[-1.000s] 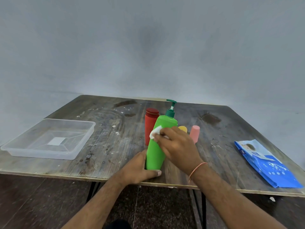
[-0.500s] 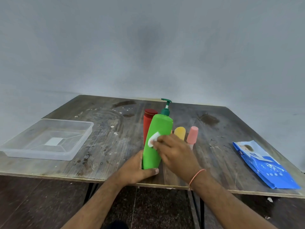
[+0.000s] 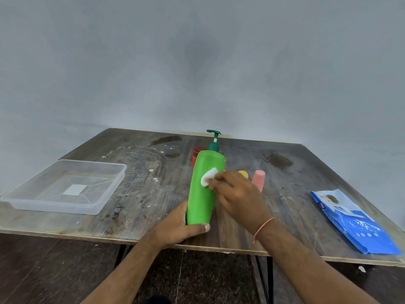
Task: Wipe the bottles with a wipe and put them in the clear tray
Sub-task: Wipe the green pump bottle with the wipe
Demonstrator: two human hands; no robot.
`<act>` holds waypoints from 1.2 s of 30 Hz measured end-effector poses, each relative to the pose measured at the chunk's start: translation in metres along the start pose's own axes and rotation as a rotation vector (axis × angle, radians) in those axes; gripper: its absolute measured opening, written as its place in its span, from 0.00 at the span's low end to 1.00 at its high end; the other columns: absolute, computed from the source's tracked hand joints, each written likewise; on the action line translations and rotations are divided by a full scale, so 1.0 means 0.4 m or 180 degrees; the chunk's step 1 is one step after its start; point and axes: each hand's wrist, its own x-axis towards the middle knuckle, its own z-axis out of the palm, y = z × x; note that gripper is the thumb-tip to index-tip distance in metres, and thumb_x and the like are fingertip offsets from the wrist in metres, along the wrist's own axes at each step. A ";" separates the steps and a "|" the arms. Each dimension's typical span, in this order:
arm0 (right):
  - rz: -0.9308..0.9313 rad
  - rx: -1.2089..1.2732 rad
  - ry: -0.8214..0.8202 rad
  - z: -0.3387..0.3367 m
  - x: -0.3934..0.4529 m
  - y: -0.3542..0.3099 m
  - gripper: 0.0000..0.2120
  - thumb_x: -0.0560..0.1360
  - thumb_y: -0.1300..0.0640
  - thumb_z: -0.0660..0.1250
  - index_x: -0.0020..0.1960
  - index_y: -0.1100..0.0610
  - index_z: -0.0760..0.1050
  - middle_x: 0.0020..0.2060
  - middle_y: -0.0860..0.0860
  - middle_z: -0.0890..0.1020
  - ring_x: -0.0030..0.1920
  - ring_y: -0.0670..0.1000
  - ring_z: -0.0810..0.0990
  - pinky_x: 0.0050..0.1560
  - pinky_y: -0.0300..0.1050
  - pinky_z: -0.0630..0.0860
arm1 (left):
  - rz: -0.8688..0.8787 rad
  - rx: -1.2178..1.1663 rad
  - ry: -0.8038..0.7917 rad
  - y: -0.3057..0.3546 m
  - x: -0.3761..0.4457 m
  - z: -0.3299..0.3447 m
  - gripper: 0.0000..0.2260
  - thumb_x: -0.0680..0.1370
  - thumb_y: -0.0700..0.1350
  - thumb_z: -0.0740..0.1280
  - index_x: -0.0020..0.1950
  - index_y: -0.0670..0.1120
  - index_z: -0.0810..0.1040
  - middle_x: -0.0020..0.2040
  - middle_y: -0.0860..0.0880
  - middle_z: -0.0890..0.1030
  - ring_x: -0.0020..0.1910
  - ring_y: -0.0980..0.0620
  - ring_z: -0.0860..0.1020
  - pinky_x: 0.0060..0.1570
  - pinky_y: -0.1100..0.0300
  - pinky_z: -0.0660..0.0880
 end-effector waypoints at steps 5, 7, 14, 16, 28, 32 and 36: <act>0.0515 -0.0010 0.0280 -0.006 0.059 0.043 0.11 0.81 0.63 0.73 0.62 0.57 0.86 0.51 0.52 0.83 0.48 0.57 0.83 0.47 0.53 0.81 | -0.0110 0.0039 -0.0001 0.000 -0.003 -0.010 0.37 0.70 0.57 0.81 0.74 0.53 0.69 0.65 0.53 0.81 0.64 0.56 0.80 0.64 0.53 0.79; 0.0573 0.0084 0.0303 -0.003 0.058 0.040 0.11 0.80 0.64 0.74 0.62 0.58 0.86 0.51 0.53 0.83 0.48 0.56 0.82 0.47 0.51 0.80 | -0.0129 -0.0066 0.0018 -0.003 -0.004 -0.014 0.39 0.69 0.58 0.82 0.75 0.53 0.69 0.65 0.51 0.82 0.64 0.53 0.81 0.64 0.50 0.79; 0.0500 0.0564 -0.0038 0.052 -0.030 -0.036 0.14 0.82 0.64 0.71 0.66 0.58 0.84 0.56 0.52 0.83 0.53 0.54 0.84 0.53 0.51 0.82 | -0.0094 -0.0964 0.0302 0.018 -0.011 -0.002 0.43 0.65 0.66 0.81 0.74 0.50 0.71 0.63 0.47 0.84 0.62 0.49 0.82 0.60 0.53 0.80; 0.0537 0.0670 -0.0047 0.066 -0.048 -0.066 0.13 0.82 0.64 0.71 0.66 0.58 0.84 0.56 0.52 0.83 0.54 0.54 0.84 0.54 0.51 0.82 | -0.0234 -0.1369 0.0475 0.031 -0.018 0.003 0.43 0.67 0.75 0.72 0.73 0.49 0.73 0.67 0.50 0.83 0.68 0.51 0.80 0.66 0.52 0.76; 0.0010 0.0685 -0.0193 0.088 -0.139 -0.176 0.10 0.85 0.61 0.69 0.65 0.59 0.84 0.57 0.52 0.84 0.53 0.53 0.82 0.55 0.45 0.80 | -0.0547 -0.2095 0.1011 0.045 -0.012 -0.014 0.34 0.80 0.67 0.50 0.68 0.44 0.79 0.61 0.41 0.86 0.62 0.45 0.84 0.62 0.51 0.79; -0.0170 0.0507 -0.0222 0.092 -0.140 -0.182 0.11 0.84 0.61 0.71 0.65 0.58 0.84 0.56 0.52 0.84 0.52 0.54 0.82 0.52 0.48 0.81 | -0.0475 -0.2073 0.1095 0.045 -0.011 -0.008 0.34 0.79 0.67 0.50 0.67 0.44 0.80 0.60 0.42 0.86 0.61 0.45 0.84 0.62 0.50 0.78; -0.0186 0.0387 -0.0045 0.088 -0.077 -0.186 0.09 0.83 0.61 0.71 0.63 0.58 0.85 0.54 0.51 0.83 0.48 0.56 0.80 0.51 0.49 0.80 | -0.0197 -0.2099 0.1052 0.041 -0.015 -0.004 0.32 0.85 0.62 0.45 0.72 0.42 0.76 0.65 0.39 0.83 0.67 0.42 0.81 0.68 0.48 0.76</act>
